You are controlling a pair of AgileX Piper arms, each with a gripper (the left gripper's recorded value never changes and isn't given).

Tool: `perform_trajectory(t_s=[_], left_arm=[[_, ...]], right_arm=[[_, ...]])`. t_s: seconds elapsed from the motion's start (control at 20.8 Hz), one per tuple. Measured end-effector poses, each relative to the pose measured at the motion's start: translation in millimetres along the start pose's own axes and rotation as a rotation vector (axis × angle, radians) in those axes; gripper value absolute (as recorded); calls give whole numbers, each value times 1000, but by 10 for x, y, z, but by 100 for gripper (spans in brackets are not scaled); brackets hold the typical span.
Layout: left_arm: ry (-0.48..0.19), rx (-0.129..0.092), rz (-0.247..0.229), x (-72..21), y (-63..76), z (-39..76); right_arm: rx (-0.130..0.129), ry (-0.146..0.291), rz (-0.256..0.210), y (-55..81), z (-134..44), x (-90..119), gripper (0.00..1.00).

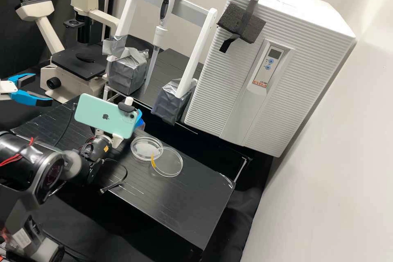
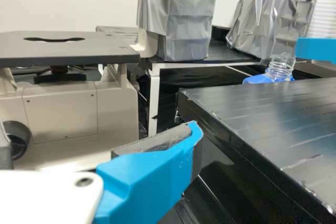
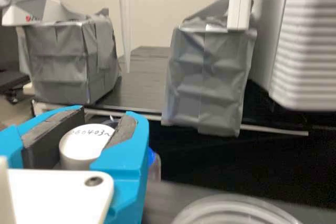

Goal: Open the bottle

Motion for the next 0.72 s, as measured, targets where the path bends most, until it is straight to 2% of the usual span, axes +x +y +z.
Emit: perform_trajectory(t_s=[0.05,0.29,0.38,0.62,0.72], left_arm=[[-6,1,-1,10,-3,11],[-13,1,-6,20,-14,26],[-15,1,-7,21,-15,30],[-17,1,-8,23,-17,35],[-17,1,-8,23,-17,35]], right_arm=[[9,1,-7,-15,5,-41,0],[9,10,-40,-99,-8,-119,0],[9,12,-42,-102,-11,-119,0],[7,8,-84,-203,2,-88,0],[7,13,-82,-212,6,-79,0]])
